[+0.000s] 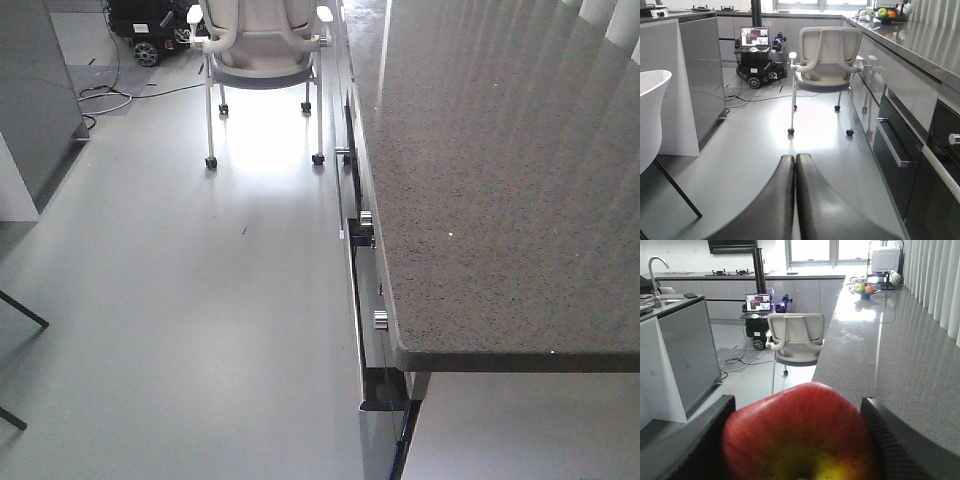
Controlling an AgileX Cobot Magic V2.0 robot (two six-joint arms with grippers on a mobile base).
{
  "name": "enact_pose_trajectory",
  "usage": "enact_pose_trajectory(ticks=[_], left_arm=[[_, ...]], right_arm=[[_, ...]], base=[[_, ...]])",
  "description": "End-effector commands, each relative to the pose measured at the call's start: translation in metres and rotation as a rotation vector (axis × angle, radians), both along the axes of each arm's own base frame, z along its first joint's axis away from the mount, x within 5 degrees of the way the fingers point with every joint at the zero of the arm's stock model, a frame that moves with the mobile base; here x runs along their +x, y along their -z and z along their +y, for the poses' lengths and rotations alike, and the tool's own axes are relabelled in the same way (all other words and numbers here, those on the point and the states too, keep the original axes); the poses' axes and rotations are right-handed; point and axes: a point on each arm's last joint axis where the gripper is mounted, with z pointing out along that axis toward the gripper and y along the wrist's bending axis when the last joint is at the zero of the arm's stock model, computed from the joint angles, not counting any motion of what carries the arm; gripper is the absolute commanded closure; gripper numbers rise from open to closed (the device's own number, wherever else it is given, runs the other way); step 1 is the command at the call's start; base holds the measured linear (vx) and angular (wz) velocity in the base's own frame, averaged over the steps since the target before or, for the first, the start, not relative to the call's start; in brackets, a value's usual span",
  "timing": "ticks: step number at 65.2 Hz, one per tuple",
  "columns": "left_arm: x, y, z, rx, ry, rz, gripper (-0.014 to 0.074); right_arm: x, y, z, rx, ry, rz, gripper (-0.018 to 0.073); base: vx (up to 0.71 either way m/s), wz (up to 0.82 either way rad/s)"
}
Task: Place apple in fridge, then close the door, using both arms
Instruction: 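Lift the apple off the countertop with the right gripper, then drive the base away from the counter toward the open refrigerator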
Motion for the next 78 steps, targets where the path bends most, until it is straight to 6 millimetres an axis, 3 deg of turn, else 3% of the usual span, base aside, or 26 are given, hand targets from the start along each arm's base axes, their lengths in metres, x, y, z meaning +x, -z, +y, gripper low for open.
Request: enact_pose_trajectory(ticks=[1,43,78], left_arm=[[-0.0014,-0.0127,-0.0011,-0.001,0.014,-0.100,0.0603],[-0.0014,-0.0127,-0.0011,-0.001,0.014,-0.100,0.0603],[-0.0014,-0.0127,-0.0011,-0.001,0.014,-0.100,0.0603]], right_arm=[[-0.0033,-0.0140,-0.0010,0.015,0.012,-0.105,0.0429],[-0.0034,-0.0139,-0.0007,0.017,0.009,-0.103,0.0429],[-0.0034,-0.0141,-0.0008,0.018,0.009,-0.106,0.0429]], base=[[0.00,0.00],[-0.01,0.06],[-0.03,0.44]])
